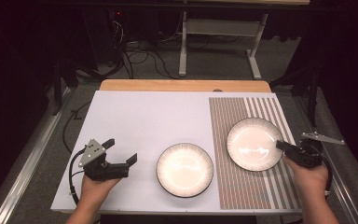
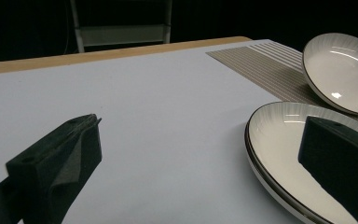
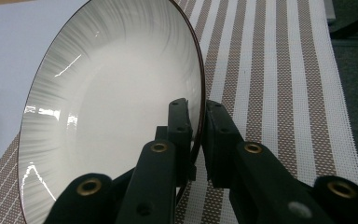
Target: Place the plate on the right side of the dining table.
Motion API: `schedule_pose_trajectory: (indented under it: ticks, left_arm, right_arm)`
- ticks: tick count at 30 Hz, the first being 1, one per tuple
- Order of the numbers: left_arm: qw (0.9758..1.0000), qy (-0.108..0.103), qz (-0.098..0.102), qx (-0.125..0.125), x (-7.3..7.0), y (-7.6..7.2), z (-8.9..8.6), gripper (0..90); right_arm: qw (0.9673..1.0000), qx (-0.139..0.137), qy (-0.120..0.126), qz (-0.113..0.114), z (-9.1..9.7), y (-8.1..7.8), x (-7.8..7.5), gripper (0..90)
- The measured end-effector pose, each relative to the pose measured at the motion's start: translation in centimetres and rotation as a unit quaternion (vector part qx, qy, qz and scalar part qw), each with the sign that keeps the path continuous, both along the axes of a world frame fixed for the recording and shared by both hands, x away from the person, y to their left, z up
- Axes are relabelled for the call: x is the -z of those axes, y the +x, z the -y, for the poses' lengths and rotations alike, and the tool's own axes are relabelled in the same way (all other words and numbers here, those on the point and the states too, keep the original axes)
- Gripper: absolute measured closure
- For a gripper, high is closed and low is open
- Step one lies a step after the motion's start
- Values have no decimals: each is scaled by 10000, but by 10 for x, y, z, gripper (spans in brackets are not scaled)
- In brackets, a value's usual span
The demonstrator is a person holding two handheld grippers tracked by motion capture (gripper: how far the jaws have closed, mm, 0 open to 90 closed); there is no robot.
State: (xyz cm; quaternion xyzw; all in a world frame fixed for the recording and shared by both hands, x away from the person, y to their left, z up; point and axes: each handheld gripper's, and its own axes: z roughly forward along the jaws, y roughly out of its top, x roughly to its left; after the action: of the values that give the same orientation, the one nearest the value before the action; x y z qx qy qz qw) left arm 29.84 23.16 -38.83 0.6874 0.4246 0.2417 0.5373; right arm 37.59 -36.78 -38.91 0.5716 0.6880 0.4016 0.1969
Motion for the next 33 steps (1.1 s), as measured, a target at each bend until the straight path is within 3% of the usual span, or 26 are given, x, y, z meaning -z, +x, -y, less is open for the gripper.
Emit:
schedule_pose_trajectory:
  ticks: [4,14,17,22,28,33]
  left_arm:
    - [9999,-99,-44,-82,1,1,-4,3]
    - [9999,-95,-98,-50,2,3,-2,3]
    - [9998,-76,-134,-116,3,5,-1,3]
    - [9997,-38,-73,-241,2,6,-2,2]
    - [9997,68,-75,-204,3,7,-1,2]
    - [9998,151,37,-159,3,6,0,1]
  right_arm:
    - [9999,62,41,-89,0,4,2,839]
    - [9995,161,82,-258,2,14,8,828]
    - [9994,192,-4,-298,3,19,10,828]
    - [9991,208,-6,-379,5,24,15,826]
    - [9988,292,10,-386,4,27,18,829]
    - [9979,430,84,-472,3,29,20,827]
